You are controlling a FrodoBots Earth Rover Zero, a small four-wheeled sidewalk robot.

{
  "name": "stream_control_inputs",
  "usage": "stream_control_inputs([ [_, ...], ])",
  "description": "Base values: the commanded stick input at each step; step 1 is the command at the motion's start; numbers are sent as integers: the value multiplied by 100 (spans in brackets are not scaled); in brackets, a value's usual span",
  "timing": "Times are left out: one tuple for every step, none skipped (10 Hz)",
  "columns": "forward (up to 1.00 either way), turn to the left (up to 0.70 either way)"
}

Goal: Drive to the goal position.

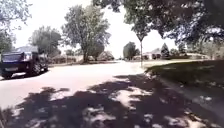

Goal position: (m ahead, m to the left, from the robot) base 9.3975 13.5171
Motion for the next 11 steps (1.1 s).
stream_control_inputs([
  [70, 0],
  [70, 0],
  [70, 0],
  [70, 0],
  [70, 0],
  [70, 0],
  [70, 0],
  [70, 0],
  [70, 0],
  [70, 0],
  [70, 0],
])
